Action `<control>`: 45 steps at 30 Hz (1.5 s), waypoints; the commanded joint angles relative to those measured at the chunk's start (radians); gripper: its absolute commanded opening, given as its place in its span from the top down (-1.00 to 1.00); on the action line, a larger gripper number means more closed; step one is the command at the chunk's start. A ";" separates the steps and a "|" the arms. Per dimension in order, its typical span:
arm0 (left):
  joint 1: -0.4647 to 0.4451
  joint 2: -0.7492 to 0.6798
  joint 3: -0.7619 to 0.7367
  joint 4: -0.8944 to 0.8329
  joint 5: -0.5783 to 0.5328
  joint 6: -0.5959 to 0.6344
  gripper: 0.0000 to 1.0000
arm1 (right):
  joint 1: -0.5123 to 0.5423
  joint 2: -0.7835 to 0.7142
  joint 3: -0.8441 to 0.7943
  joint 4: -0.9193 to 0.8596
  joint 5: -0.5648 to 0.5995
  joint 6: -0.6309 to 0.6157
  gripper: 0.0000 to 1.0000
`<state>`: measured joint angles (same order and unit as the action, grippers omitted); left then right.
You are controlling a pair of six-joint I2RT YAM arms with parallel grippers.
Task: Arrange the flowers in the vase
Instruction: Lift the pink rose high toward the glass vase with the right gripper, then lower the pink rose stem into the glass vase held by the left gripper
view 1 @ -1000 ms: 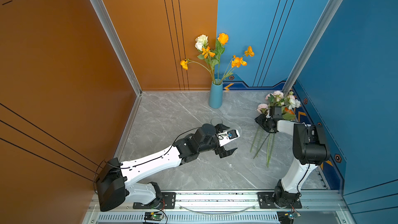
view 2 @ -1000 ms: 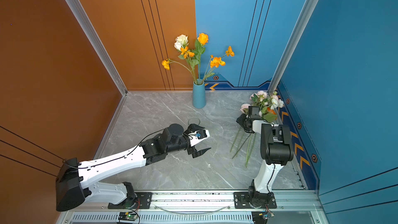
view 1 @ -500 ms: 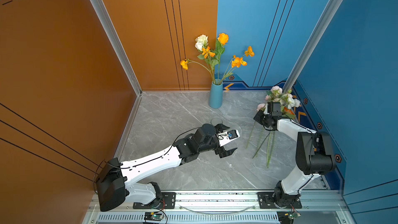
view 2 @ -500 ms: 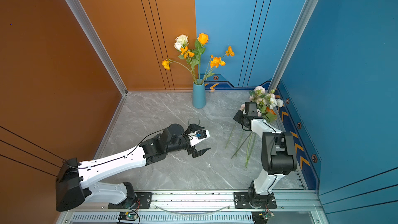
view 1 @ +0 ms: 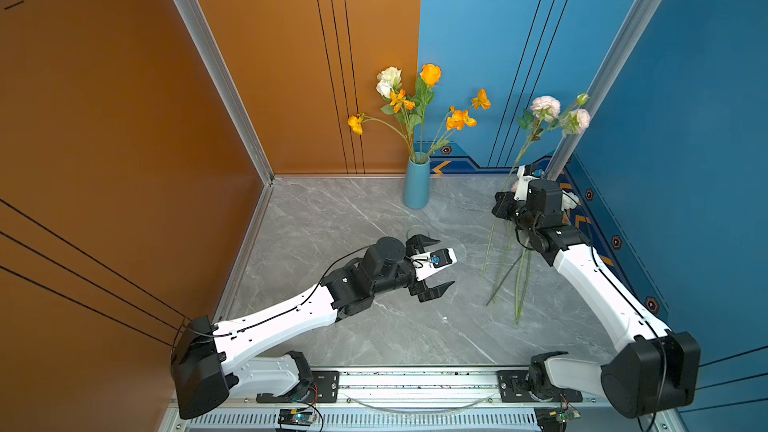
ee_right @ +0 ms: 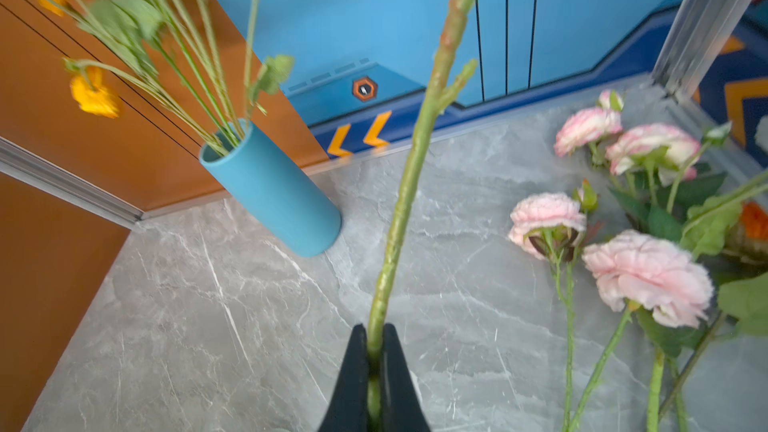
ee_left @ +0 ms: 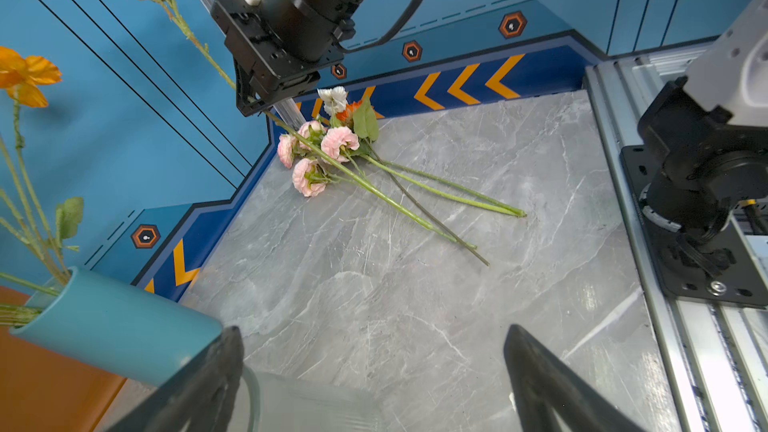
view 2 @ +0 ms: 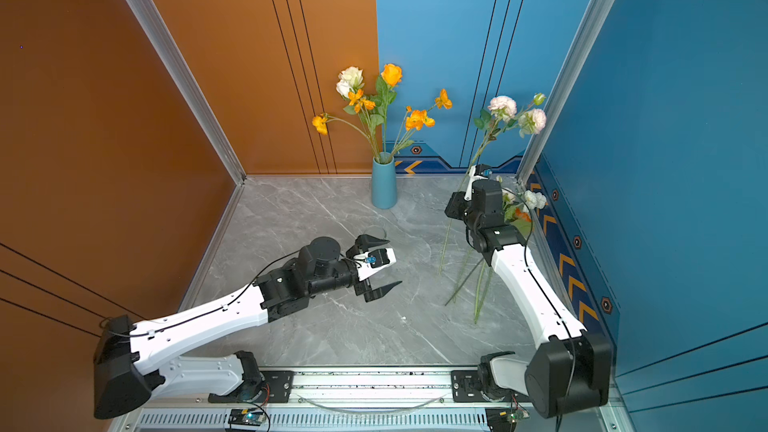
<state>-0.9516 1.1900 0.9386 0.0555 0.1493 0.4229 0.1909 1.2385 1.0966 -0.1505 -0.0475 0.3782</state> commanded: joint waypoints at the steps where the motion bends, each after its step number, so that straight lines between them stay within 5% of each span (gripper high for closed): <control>1: 0.084 -0.077 -0.017 0.011 0.159 -0.003 -0.96 | 0.074 -0.103 -0.010 0.159 0.068 -0.112 1.00; 6: 0.314 -0.089 0.070 -0.100 0.511 -0.075 -0.96 | 0.201 -0.103 0.083 0.271 0.070 -0.225 1.00; 11: 0.479 -0.005 0.201 -0.289 0.746 -0.099 -0.96 | 0.331 -0.056 0.148 0.437 0.068 -0.339 1.00; 23: 0.594 0.052 0.208 -0.287 0.812 -0.123 -0.96 | 0.468 0.140 0.184 0.712 0.010 -0.336 1.00; 29: 0.676 0.101 0.244 -0.287 0.923 -0.192 -0.96 | 0.492 0.202 0.167 0.745 0.010 -0.321 1.00; 45: 0.700 0.130 0.247 -0.283 0.917 -0.197 -0.96 | 0.504 0.211 -0.021 0.739 -0.041 -0.249 1.00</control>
<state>-0.2600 1.3067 1.1599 -0.2146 1.0382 0.2348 0.6888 1.4536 1.1000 0.5835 -0.0490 0.1085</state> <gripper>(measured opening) 0.979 0.055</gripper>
